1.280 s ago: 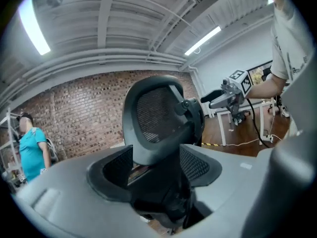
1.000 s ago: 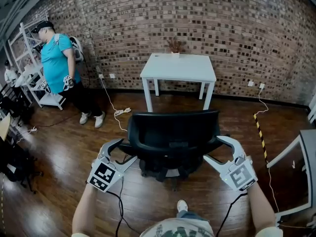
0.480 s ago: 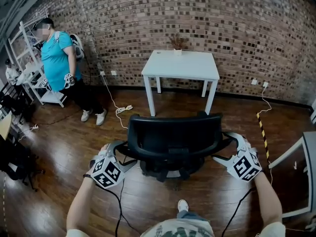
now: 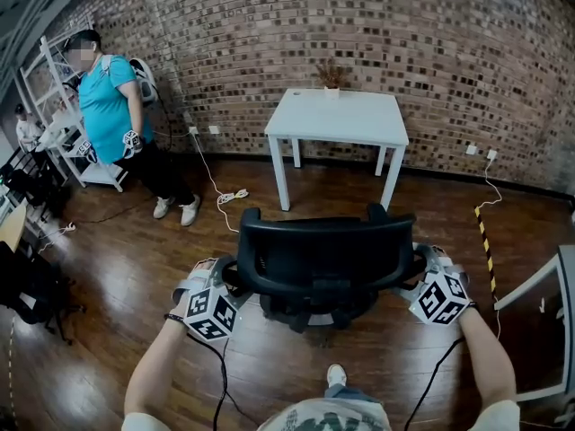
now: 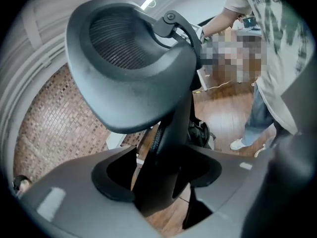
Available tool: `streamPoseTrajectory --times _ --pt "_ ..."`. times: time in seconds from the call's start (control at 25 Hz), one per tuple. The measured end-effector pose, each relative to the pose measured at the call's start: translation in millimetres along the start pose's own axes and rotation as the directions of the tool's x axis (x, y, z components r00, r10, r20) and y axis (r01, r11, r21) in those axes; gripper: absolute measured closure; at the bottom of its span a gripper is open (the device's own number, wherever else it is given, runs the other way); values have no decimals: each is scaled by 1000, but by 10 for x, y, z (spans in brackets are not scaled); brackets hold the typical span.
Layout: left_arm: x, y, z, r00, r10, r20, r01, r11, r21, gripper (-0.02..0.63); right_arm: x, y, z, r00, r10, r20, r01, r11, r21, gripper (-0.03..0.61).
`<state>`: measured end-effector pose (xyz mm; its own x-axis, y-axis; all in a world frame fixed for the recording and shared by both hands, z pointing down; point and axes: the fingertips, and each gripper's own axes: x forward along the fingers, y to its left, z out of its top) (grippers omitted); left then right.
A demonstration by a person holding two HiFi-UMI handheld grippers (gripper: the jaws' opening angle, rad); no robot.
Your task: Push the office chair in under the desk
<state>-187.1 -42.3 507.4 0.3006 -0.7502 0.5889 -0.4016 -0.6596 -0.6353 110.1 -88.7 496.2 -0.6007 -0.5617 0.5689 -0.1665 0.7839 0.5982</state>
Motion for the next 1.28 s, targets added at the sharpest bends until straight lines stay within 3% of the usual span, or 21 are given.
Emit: streamPoseTrajectory --times 0.4,0.72,1.28 --pt "152 52 -41 999 17 -50 -11 992 126 382 123 23 -78 999 -1 -40 -6 983 -182 361" --pt "458 331 -49 996 61 -65 -50 987 151 402 357 -299 -152 999 -26 -34 18 977 -214 376" --pt "1038 884 -124 990 57 -129 -36 986 164 407 735 -739 -259 1000 -21 -17 16 968 -251 415"
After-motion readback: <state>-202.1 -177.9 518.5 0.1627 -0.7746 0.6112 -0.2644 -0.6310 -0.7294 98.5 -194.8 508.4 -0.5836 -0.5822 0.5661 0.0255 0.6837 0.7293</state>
